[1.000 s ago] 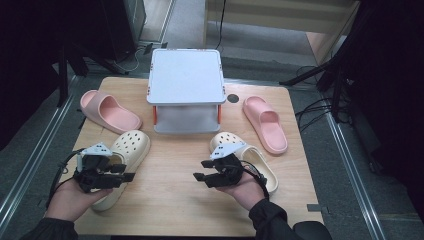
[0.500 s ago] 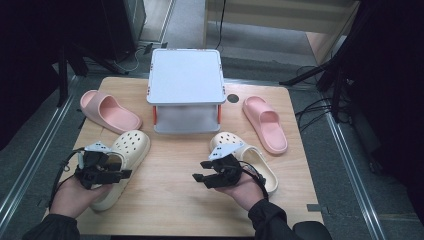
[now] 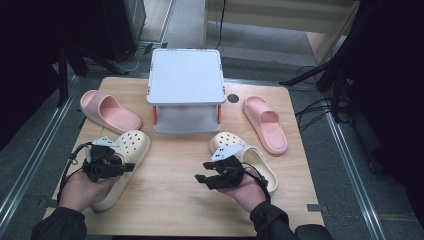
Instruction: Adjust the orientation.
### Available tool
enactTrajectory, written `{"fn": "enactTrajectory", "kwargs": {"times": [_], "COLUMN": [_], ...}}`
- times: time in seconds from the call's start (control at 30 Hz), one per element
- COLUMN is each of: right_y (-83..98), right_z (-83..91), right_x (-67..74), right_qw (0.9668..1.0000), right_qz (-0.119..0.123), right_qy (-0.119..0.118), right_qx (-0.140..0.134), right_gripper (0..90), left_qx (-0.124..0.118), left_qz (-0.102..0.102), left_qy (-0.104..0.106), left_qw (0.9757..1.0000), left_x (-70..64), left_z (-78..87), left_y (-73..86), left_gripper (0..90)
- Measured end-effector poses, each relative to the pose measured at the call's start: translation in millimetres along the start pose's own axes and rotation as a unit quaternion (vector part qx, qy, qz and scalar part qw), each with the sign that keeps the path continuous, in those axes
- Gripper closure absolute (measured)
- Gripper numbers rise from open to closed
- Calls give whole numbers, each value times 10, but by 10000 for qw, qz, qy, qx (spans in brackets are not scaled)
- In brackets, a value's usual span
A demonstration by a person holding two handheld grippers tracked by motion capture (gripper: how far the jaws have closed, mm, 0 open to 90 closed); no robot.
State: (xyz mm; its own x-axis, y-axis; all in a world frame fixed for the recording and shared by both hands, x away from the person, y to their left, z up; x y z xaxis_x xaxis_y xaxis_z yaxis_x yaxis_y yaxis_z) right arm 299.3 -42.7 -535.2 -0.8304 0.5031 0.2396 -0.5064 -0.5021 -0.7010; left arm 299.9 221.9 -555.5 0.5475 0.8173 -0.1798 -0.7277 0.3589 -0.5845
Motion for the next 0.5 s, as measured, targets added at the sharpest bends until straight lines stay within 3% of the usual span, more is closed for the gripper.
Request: {"fn": "enactTrajectory", "kwargs": {"times": [0.2,0.37,0.5], "right_y": [16,24,22], "right_z": [20,20,22], "right_x": [-23,-19,-22], "right_qw": [10000,10000,10000], "right_qz": [-25,-53,-64], "right_qy": [27,33,25], "right_qx": [-18,-6,-6], "right_gripper": [481,480,479], "left_qx": [18,86,41], "left_qz": [52,5,108], "left_qy": [-47,-242,-269], "left_qw": [10000,9997,9996], "left_x": [43,85,112], "left_z": [54,106,158], "left_y": [-25,-12,-18], "left_gripper": [735,769,772]}}
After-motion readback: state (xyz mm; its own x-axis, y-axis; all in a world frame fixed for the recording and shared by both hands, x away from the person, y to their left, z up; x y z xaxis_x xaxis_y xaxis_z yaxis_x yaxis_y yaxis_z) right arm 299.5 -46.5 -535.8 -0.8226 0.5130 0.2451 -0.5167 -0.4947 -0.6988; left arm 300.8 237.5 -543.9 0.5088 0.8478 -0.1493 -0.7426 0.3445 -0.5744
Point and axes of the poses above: each handheld gripper's, and its own axes: z roughly backward along the jaws, y roughly out of its underside, x roughly to its left, the point moved 9 cm from there along -z, roughly forward along the jaws, and after that the axes turned 6 degrees about -z, right-handed, at the moved point
